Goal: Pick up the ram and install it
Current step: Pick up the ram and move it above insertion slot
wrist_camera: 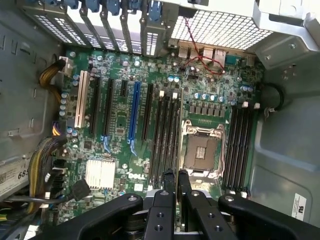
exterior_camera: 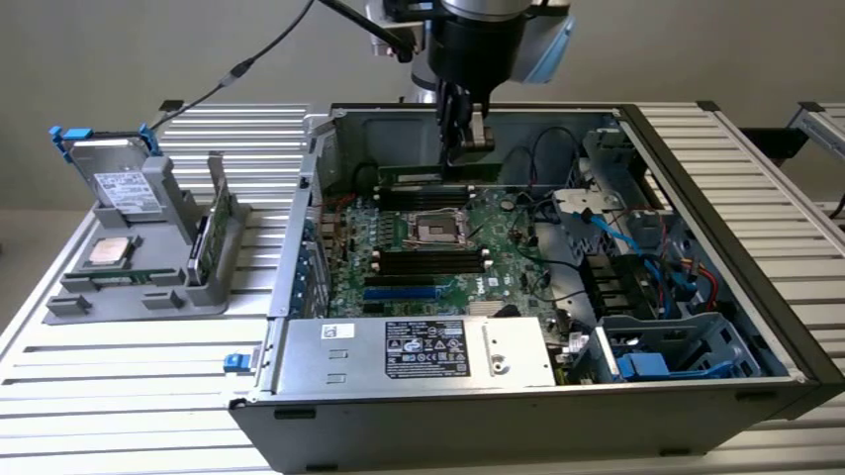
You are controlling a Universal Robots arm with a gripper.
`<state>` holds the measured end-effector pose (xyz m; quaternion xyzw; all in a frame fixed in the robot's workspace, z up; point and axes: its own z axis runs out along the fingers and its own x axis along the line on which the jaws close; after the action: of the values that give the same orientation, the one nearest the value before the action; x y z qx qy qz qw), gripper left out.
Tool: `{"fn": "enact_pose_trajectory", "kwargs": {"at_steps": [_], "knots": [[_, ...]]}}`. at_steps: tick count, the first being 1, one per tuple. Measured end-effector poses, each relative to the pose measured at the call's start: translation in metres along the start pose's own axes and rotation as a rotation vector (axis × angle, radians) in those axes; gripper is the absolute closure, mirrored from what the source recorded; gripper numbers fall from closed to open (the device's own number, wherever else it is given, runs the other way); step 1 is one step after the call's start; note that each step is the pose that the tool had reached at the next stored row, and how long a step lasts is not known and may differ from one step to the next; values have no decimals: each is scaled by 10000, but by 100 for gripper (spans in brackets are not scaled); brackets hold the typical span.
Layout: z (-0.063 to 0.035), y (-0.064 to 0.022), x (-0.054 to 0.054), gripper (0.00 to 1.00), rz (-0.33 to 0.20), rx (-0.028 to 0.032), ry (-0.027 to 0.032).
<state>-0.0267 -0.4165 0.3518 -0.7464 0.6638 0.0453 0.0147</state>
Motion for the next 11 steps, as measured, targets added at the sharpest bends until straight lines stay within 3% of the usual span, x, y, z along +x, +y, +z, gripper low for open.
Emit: {"fn": "enact_pose_trajectory", "kwargs": {"at_steps": [5, 11], "knots": [[44, -27, -93, 86, 20, 1, 4], [66, -44, -199, 86, 41, -3, 51]]}}
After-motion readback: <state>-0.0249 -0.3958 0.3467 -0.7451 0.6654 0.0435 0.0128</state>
